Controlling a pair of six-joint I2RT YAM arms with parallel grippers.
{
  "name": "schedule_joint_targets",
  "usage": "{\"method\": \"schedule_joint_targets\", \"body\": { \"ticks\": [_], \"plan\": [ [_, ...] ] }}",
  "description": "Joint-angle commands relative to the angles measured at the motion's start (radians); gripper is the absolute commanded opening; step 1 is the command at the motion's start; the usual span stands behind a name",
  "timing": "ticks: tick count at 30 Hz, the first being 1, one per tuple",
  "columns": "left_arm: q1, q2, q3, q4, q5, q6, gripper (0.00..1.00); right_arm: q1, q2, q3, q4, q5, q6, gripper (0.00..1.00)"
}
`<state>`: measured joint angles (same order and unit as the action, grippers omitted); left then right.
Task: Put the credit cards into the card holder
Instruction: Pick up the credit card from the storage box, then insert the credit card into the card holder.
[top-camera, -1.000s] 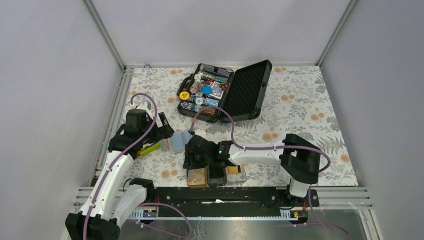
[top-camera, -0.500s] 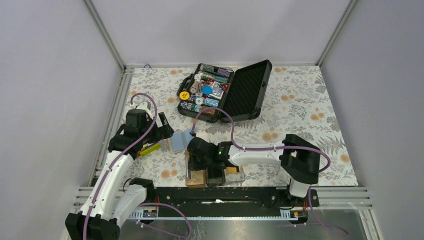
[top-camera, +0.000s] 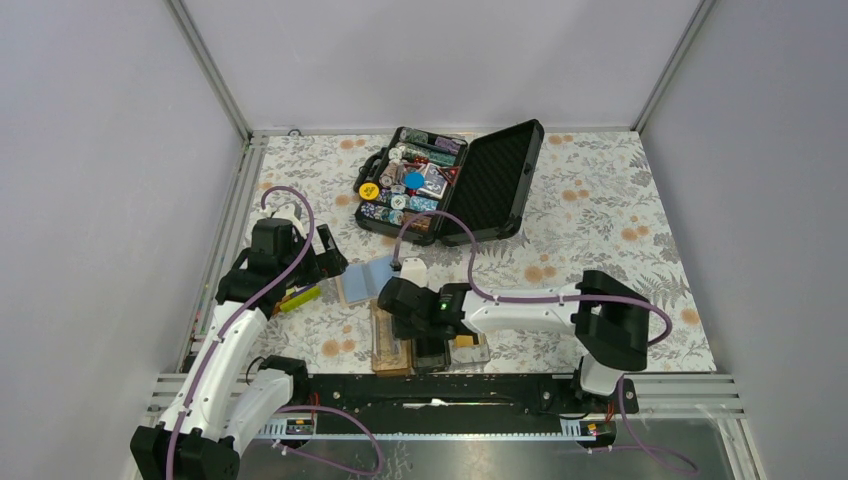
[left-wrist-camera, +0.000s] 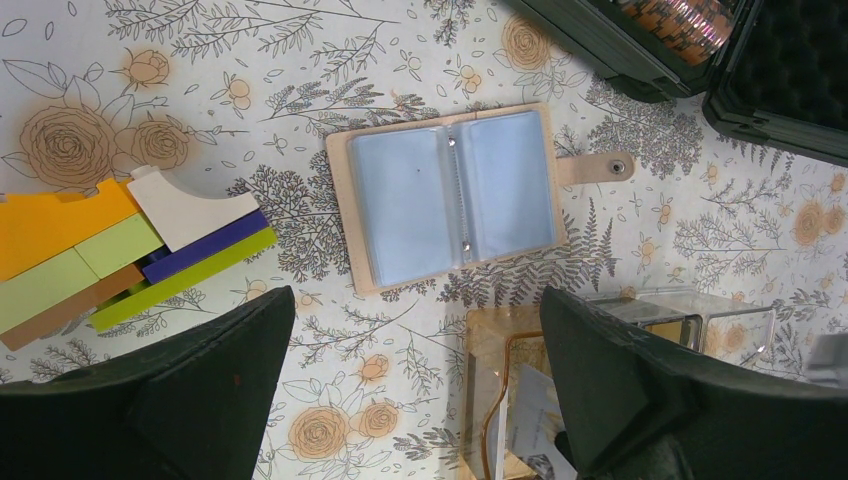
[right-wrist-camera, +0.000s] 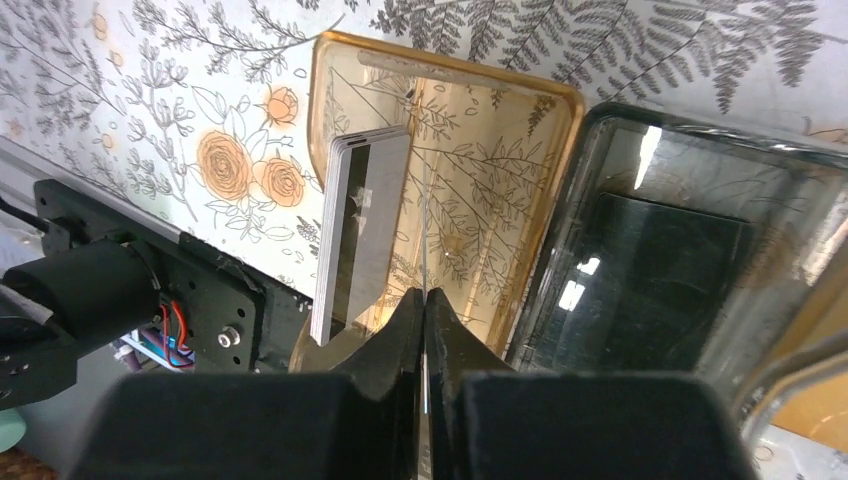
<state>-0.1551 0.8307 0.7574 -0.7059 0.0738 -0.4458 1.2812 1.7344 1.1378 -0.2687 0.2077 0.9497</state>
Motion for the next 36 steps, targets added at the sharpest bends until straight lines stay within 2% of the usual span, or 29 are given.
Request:
{"method": "schedule_joint_targets", "body": {
  "ticks": [1,5,10,13,18,23,28,36],
  "plan": [
    [0.006,-0.01,0.008,0.032,-0.028,-0.013,0.99,0.011,-0.102,0.036,-0.06,0.108,-0.007,0.0],
    [0.008,-0.01,-0.001,0.035,-0.044,-0.032,0.99,0.011,-0.169,0.038,-0.068,0.126,-0.039,0.0],
    [0.01,0.004,-0.032,0.079,-0.022,-0.106,0.99,0.002,-0.243,0.088,-0.086,0.173,-0.175,0.0],
    [0.012,0.017,-0.071,0.131,-0.022,-0.17,0.99,-0.056,-0.238,0.145,-0.091,0.121,-0.272,0.0],
    [0.012,0.057,-0.165,0.259,-0.009,-0.267,0.95,-0.208,-0.14,0.248,-0.042,-0.073,-0.401,0.0],
    [0.012,0.109,-0.225,0.354,-0.038,-0.293,0.79,-0.316,0.016,0.356,0.012,-0.216,-0.451,0.0],
    [0.012,0.173,-0.255,0.41,-0.042,-0.29,0.69,-0.373,0.186,0.426,0.071,-0.372,-0.454,0.0],
    [0.015,0.224,-0.28,0.446,-0.059,-0.269,0.62,-0.397,0.299,0.397,0.198,-0.474,-0.39,0.0]
  ]
}}
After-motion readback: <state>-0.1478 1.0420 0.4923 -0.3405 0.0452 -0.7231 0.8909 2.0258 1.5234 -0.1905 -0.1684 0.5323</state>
